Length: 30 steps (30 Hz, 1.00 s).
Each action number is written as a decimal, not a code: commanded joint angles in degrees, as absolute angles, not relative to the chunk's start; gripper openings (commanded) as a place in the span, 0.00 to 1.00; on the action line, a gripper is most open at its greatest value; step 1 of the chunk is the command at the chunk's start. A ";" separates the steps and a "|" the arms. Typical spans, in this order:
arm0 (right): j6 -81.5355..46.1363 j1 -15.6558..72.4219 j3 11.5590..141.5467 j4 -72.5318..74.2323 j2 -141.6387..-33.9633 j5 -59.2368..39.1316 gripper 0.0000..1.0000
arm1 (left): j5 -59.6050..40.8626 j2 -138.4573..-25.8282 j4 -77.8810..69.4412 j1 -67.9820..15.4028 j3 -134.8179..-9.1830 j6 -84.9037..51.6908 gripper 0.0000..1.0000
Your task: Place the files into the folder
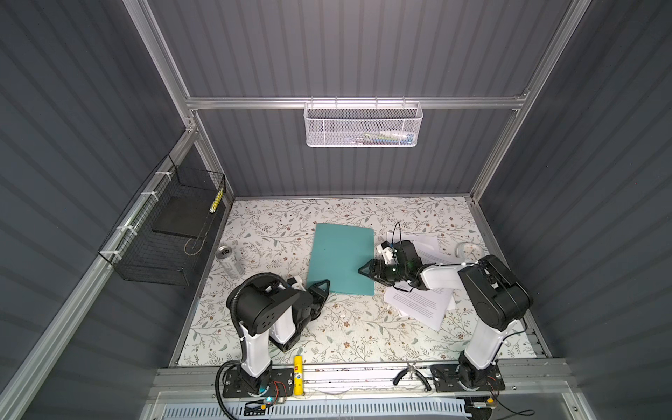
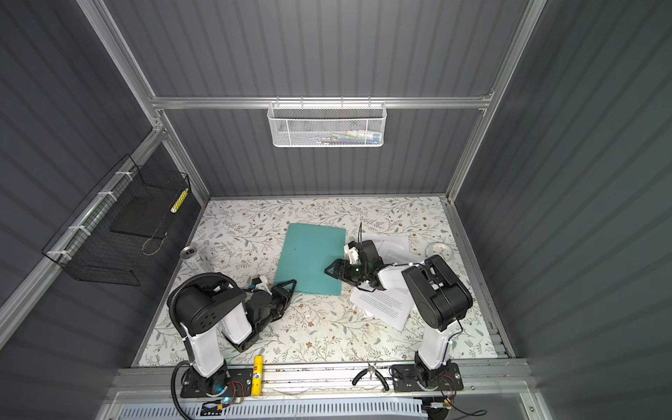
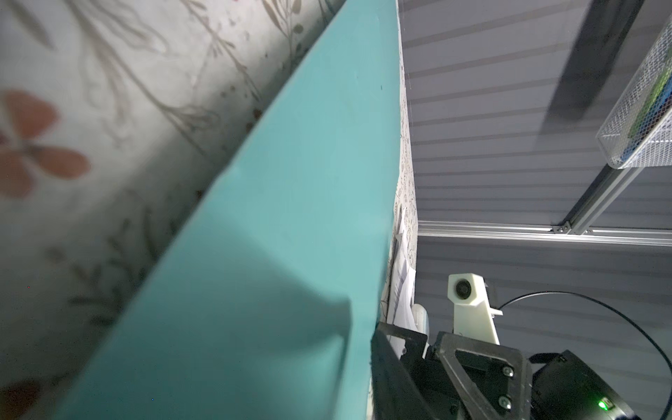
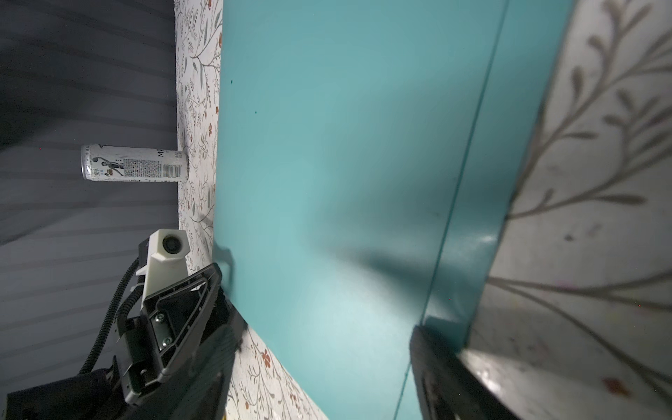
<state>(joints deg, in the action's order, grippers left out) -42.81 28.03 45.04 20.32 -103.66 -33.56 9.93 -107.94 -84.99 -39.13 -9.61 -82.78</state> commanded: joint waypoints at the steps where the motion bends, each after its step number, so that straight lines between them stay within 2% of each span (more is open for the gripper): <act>1: -42.28 28.60 43.51 17.05 -103.69 -33.72 0.78 | 7.18 -108.23 -87.63 -38.63 -10.93 -81.43 0.17; 2: -42.30 28.63 43.51 17.05 -103.42 -33.74 0.78 | 7.02 -108.16 -87.63 -38.59 -10.81 -81.28 0.12; 7: -42.36 28.61 44.11 16.79 -103.17 -34.32 0.79 | 5.98 -106.93 -87.63 -38.50 -10.86 -80.30 0.00; 17: -41.75 28.48 45.59 11.75 -96.25 -33.33 0.79 | 5.98 -103.68 -87.63 -38.49 -10.39 -84.20 0.00; 30: -44.67 27.12 42.64 12.88 -93.17 -33.18 0.78 | 5.26 -100.75 -87.58 -38.47 -11.09 -84.50 0.00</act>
